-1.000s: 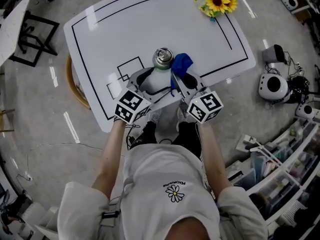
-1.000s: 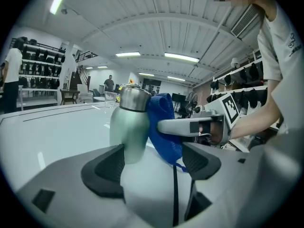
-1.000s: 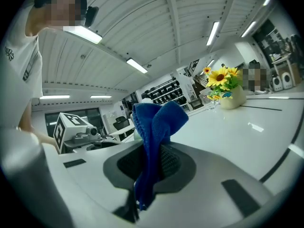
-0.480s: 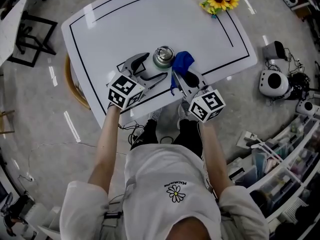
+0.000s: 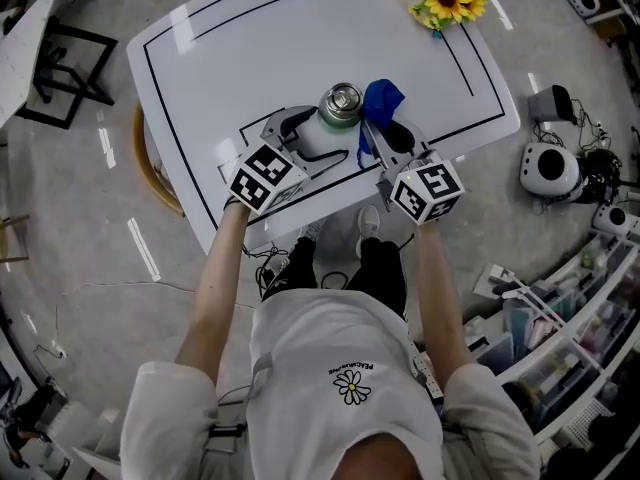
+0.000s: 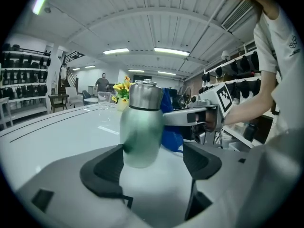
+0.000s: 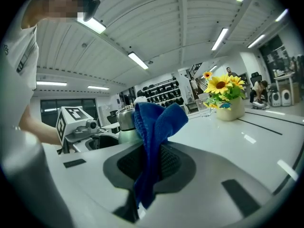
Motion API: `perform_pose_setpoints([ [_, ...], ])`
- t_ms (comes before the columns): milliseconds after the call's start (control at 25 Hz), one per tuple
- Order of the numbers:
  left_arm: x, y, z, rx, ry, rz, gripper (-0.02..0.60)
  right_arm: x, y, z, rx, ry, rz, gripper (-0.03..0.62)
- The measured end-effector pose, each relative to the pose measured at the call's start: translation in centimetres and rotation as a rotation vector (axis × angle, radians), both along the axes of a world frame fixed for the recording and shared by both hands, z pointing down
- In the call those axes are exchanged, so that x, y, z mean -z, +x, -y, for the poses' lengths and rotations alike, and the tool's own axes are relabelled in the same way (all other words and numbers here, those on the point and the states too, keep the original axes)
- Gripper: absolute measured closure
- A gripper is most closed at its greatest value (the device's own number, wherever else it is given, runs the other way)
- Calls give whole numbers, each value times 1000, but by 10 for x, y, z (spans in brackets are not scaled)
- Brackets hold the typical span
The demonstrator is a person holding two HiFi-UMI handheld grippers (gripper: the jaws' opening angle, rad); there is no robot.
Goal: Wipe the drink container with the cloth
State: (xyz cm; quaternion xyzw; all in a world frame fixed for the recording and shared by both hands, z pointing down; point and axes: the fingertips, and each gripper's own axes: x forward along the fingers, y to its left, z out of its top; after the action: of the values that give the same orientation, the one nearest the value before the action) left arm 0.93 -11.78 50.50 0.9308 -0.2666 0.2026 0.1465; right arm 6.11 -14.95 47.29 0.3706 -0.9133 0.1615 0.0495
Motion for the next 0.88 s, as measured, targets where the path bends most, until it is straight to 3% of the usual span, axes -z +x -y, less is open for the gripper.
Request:
perform_pose_setpoints([
  [480,0,-1,-26,49,-39,6,201,-8,-10,-25,-34,-34,-4,553],
  [720,-3,15,-49,-11,-60,12,202,-7,-17,-37,-17,-42,-7,553],
  [880,0,17,-52,-5,-60,6,202,-8,-21,-39,-2,-44,-17,553],
])
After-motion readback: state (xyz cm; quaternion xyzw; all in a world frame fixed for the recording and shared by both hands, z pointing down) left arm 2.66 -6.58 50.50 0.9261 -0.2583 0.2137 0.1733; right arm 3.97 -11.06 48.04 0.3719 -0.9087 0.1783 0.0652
